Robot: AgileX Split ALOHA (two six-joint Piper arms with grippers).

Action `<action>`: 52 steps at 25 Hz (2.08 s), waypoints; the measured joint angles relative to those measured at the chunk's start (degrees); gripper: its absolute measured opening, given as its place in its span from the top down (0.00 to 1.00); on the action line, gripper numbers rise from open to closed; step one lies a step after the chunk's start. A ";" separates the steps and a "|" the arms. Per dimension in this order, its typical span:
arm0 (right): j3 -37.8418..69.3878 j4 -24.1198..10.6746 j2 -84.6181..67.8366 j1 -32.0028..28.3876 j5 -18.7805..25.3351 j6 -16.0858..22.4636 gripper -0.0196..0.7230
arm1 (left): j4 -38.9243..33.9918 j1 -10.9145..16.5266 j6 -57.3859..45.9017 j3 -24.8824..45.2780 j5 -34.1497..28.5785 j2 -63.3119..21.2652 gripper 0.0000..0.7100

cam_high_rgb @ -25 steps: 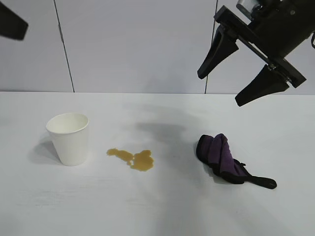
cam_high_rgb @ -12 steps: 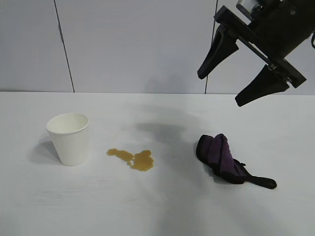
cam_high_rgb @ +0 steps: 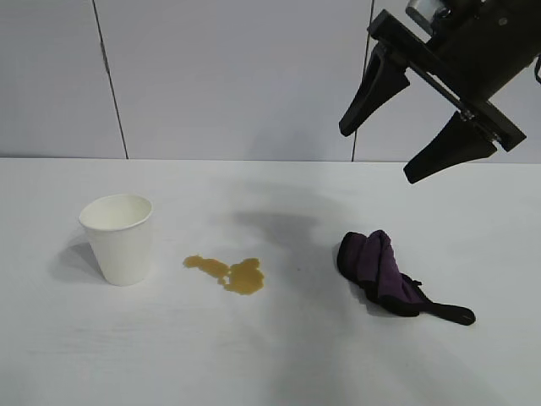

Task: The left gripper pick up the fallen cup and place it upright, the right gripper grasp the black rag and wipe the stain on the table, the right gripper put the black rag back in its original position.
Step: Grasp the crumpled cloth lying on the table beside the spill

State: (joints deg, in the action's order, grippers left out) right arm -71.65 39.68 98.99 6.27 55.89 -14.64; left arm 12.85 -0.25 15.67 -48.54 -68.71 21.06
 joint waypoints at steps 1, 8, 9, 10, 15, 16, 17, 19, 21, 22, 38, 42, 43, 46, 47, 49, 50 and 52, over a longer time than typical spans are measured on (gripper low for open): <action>0.00 0.00 0.00 0.00 0.00 0.00 0.21 | -2.09 0.00 -1.82 -0.23 -1.72 -0.20 0.07; 0.00 0.00 0.00 0.00 0.01 0.00 0.21 | -7.76 0.00 -11.96 -0.54 -4.19 -0.40 0.07; 0.00 0.00 0.00 0.00 0.01 0.00 0.21 | -7.76 0.00 -12.13 -0.54 -4.27 -0.40 0.07; 0.00 0.00 0.00 0.00 0.01 0.00 0.21 | -7.81 0.00 -12.27 -0.54 -4.32 -0.40 0.07; 0.00 0.00 0.00 0.00 0.01 0.00 0.21 | -9.41 0.00 -12.40 4.13 -4.32 -1.76 0.07; 0.00 0.00 0.00 0.00 0.01 0.00 0.21 | -9.65 0.00 -12.40 5.50 -4.32 -2.62 0.07; 0.00 0.00 0.00 0.00 0.01 0.00 0.21 | -9.89 0.00 -12.40 6.79 -4.33 -3.87 0.07; 0.00 0.00 0.00 0.00 0.01 0.00 0.21 | -10.07 0.00 -12.40 9.36 -4.45 -6.66 0.07; 0.00 0.00 0.00 0.00 0.01 0.00 0.21 | -10.25 0.00 -12.40 10.67 -4.38 -9.28 0.07; 0.00 0.00 0.00 0.00 0.01 0.00 0.21 | -10.26 0.00 -12.40 11.30 -3.94 -10.63 0.07; 0.00 -0.05 0.00 0.00 0.01 0.00 0.21 | -11.95 0.00 -12.40 20.35 4.12 -16.36 0.07; 0.00 -0.05 0.00 0.00 0.01 0.00 0.21 | -11.95 0.00 -12.40 20.93 4.07 -16.36 0.07; 0.00 -0.05 0.00 0.00 0.06 0.00 0.21 | -11.95 0.00 -12.40 20.99 4.07 -16.36 0.07; 0.00 -0.05 0.00 0.00 0.06 0.00 0.21 | -11.95 0.00 -12.40 21.04 4.07 -16.36 0.07; 0.00 -0.05 0.00 0.00 0.06 0.00 0.21 | -11.95 0.00 -12.40 21.04 4.07 -16.36 0.07; 0.00 -0.05 0.00 0.00 0.06 0.00 0.21 | -11.95 0.00 -12.35 21.04 4.07 -16.36 0.07; 0.00 -0.05 0.00 0.00 0.06 0.00 0.21 | -11.95 0.00 -12.35 21.04 4.07 -16.36 0.07; 0.00 -0.05 0.00 0.00 0.06 0.00 0.21 | -11.95 0.00 -12.35 21.04 4.07 -16.36 0.07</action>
State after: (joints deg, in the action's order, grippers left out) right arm -71.65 39.62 98.99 6.27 55.95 -14.64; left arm 0.90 -0.25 3.32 -27.50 -64.64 4.70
